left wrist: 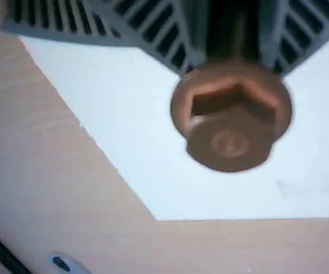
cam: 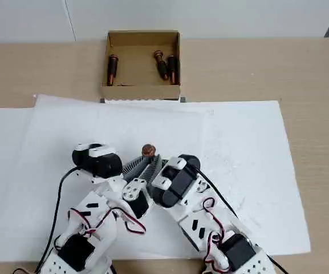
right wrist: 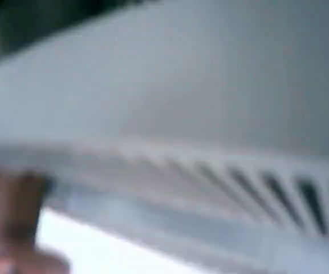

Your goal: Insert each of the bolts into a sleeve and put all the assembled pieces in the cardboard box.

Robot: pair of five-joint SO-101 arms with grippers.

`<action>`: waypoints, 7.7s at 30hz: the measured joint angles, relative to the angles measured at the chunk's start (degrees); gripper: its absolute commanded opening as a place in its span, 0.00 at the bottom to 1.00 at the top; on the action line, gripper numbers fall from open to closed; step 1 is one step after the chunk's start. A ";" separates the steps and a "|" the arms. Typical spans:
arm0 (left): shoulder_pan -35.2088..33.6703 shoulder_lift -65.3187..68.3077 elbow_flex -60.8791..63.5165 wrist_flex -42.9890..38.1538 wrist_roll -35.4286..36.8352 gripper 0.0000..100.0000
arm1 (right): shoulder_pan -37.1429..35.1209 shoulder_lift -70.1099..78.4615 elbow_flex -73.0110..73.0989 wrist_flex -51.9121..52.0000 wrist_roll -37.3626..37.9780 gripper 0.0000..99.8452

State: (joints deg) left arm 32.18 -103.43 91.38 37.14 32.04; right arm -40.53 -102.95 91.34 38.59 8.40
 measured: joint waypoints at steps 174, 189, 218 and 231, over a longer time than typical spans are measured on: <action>-26.99 0.00 5.19 13.10 -29.10 0.01 | 39.56 72.26 -103.65 54.42 -0.62 0.00; -26.99 0.00 5.19 13.10 -29.10 0.01 | 41.76 38.07 -35.78 18.11 -4.04 0.00; -26.99 0.00 5.19 13.10 -29.10 0.01 | 41.49 0.26 4.31 13.63 -4.40 0.00; -26.99 0.00 5.19 13.10 -29.10 0.01 | 41.49 0.26 4.31 13.63 -4.40 0.00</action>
State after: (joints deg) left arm 5.19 -103.43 96.57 50.24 2.95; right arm 0.97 -102.68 95.65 52.22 4.00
